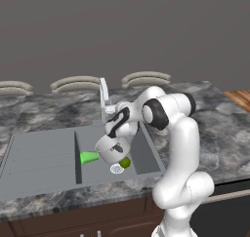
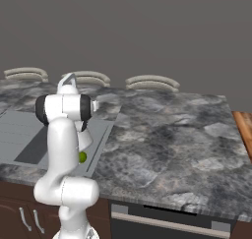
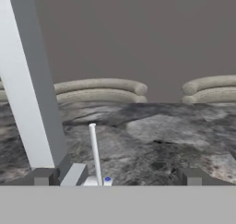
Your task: Pick the cup and saucepan and place them in the sink. Then turn on the water.
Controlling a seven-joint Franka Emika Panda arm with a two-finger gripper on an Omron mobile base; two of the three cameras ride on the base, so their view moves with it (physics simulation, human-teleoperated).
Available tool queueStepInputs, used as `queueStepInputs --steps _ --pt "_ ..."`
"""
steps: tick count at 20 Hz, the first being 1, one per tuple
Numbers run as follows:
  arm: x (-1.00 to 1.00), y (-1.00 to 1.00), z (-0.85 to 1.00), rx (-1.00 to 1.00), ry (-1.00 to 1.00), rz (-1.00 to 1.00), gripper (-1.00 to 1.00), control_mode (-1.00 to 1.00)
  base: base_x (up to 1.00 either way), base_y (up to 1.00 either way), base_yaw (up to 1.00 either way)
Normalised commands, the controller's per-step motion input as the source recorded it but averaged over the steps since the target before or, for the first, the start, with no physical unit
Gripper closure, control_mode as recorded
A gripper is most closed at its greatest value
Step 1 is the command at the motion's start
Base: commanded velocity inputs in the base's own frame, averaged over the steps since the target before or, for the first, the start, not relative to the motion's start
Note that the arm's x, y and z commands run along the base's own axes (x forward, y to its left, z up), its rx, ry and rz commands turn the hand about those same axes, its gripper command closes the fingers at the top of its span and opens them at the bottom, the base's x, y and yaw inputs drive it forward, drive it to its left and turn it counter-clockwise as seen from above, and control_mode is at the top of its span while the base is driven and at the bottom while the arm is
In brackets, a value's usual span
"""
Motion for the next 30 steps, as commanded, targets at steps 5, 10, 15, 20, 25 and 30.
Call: queueStepInputs --steps 5,10,15,20,25,30 --pt "0.02 0.0 -0.01 0.0 -0.02 -0.02 -1.0 -1.0 0.0 0.0 0.0" --pt "0.04 0.0 -0.01 0.0 -0.02 -0.03 -1.0 -1.0 0.0 0.0 0.0" --pt "0.05 0.0 -0.04 0.0 -0.02 -0.03 -1.0 -1.0 0.0 0.0 0.0" --pt "0.01 0.0 -0.06 0.0 -0.01 -0.02 -1.0 -1.0 0.0 0.0 0.0" --pt "0.0 0.01 -0.15 0.0 0.0 -0.01 -1.0 -1.0 0.0 0.0 0.0" --pt "0.0 0.07 -0.18 0.0 0.0 -0.01 -1.0 -1.0 0.0 0.0 0.0"
